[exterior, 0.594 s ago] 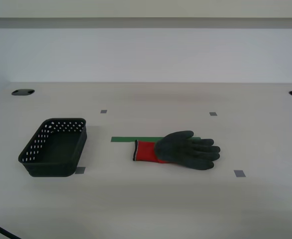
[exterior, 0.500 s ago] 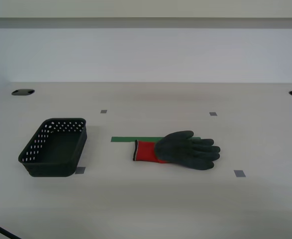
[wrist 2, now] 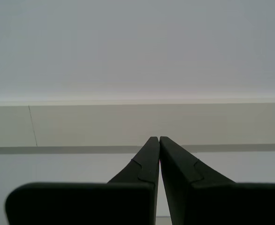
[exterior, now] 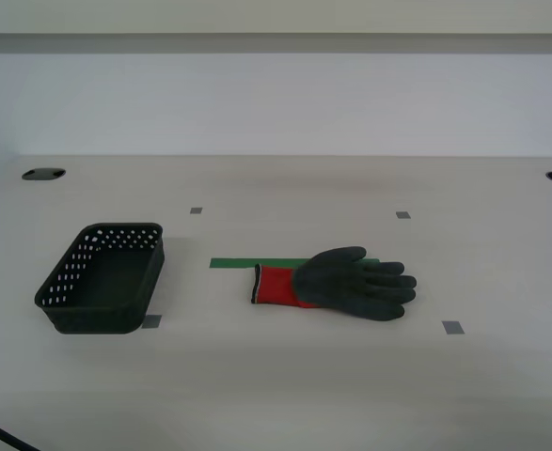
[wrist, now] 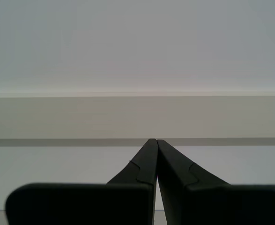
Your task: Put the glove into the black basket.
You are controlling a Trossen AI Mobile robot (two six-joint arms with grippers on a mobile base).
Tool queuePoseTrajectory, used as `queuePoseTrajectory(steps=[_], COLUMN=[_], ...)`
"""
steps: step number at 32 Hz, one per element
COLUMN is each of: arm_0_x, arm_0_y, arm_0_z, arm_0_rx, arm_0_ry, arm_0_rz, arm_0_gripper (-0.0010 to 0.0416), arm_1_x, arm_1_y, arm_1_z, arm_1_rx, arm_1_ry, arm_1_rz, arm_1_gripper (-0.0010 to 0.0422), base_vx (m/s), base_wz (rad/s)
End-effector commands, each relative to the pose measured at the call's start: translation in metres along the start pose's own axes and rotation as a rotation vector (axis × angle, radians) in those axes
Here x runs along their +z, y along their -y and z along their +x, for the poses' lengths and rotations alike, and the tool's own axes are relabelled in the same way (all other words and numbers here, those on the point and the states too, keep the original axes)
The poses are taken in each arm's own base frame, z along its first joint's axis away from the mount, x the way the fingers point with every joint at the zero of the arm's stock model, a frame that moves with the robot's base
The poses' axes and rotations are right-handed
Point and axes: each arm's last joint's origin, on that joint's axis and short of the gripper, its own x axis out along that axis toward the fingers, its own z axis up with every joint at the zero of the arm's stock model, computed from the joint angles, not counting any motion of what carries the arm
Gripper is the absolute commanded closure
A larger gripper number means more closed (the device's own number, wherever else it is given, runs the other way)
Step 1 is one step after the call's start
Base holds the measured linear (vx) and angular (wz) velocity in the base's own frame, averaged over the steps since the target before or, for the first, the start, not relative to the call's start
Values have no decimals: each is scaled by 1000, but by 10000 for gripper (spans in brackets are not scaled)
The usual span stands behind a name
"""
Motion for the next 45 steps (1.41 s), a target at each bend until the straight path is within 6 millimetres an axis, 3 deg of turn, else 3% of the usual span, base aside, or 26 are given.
queuePoseTrajectory(steps=[1, 7, 11, 16, 22, 26, 34, 45], arm_0_x=[1, 1, 1, 1, 1, 1, 1, 1], arm_0_y=[0, 0, 0, 0, 0, 0, 0, 0], arm_0_z=[0, 0, 0, 0, 0, 0, 0, 0], arm_0_rx=[0, 1, 0, 0, 0, 0, 0, 0], arm_0_ry=[4, 4, 4, 4, 4, 4, 3, 5], arm_0_rz=[0, 0, 0, 0, 0, 0, 0, 0], arm_0_gripper=[405, 405, 405, 405, 405, 405, 405, 405], arm_1_x=[1, -1, -3, 7, 30, 34, 9, -58], arm_1_y=[1, 6, 6, 16, 44, 63, 121, 228], arm_1_z=[0, 0, 3, 8, 7, 9, 31, 62], arm_1_rx=[-35, -182, -180, -229, -358, -436, -632, -858], arm_1_ry=[8, -25, -171, -342, -385, -458, -734, -1016], arm_1_rz=[1, -55, -115, -68, -4, 5, 117, 279], arm_1_gripper=[412, 412, 413, 413, 413, 413, 413, 412], base_vx=[0, 0, 0, 0, 0, 0, 0, 0], base_wz=[0, 0, 0, 0, 0, 0, 0, 0])
